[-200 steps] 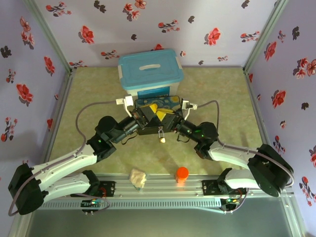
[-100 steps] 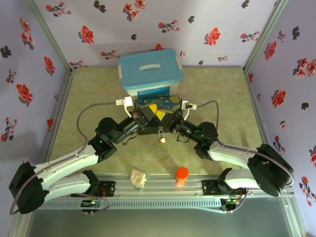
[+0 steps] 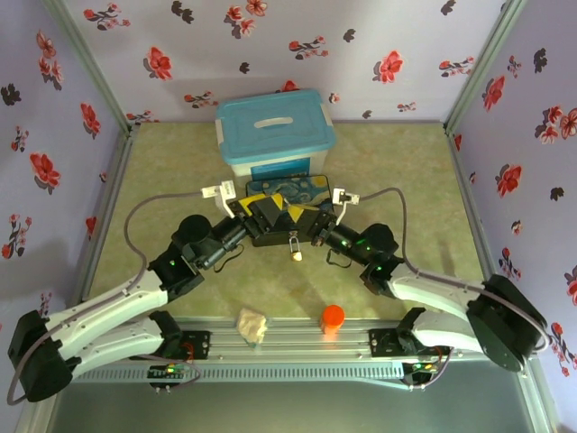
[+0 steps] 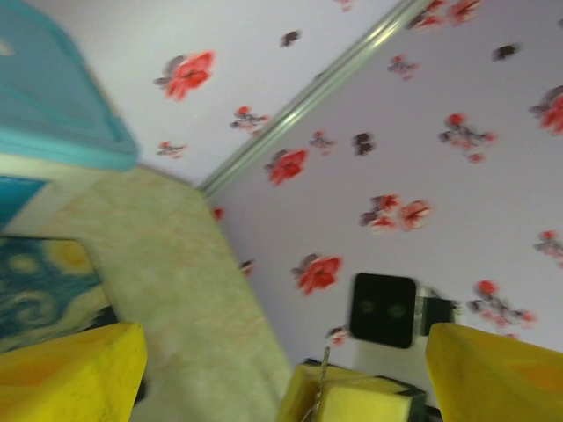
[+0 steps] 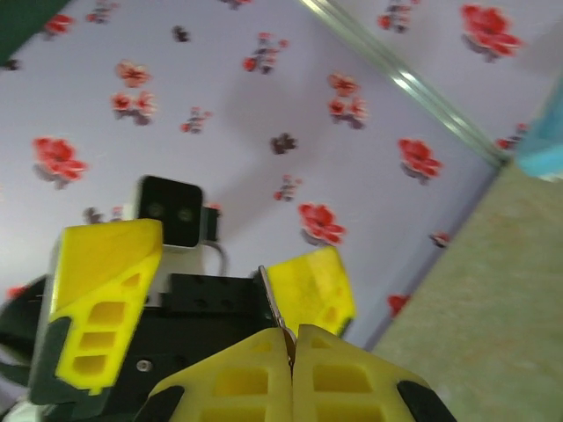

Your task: Unlock the padlock with the key

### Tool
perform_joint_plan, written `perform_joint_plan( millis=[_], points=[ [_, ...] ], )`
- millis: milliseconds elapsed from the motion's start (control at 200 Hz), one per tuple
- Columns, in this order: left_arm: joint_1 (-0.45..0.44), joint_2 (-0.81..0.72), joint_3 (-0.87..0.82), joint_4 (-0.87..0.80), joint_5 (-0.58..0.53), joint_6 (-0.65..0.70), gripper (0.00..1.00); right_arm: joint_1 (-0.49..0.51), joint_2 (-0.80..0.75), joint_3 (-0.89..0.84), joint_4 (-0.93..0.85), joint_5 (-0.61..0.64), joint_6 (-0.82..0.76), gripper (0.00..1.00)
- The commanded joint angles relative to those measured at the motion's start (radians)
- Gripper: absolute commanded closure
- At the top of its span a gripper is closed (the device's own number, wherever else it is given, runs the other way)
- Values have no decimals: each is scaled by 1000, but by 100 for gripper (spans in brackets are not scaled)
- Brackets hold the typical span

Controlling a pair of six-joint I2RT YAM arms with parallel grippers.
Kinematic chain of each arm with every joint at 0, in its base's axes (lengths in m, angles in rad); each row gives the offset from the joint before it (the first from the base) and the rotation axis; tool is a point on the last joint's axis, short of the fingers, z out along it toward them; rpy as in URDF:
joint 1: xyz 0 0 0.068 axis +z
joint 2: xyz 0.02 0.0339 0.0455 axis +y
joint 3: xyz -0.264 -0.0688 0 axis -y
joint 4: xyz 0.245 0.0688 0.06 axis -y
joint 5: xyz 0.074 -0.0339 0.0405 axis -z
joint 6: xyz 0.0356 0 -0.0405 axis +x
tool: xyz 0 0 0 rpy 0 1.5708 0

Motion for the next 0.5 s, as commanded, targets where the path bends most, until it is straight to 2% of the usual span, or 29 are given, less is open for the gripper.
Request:
perform_joint_plan(
  millis=[0, 70, 225, 325, 495],
  points=[
    [1, 19, 90, -285, -85, 96, 16, 6, -89, 58, -461, 161, -120, 100],
    [-8, 48, 119, -364, -73, 127, 15, 7, -134, 79, -668, 255, -167, 100],
    [-28, 104, 78, -416, -70, 92, 14, 3, -199, 91, -952, 399, -200, 100],
    [-51, 158, 22, -369, -65, 36, 15, -1, -201, 77, -1018, 420, -197, 100],
    [-77, 289, -21, -285, -67, 1, 20, -2, -209, 30, -1004, 400, -170, 100]
  ],
)
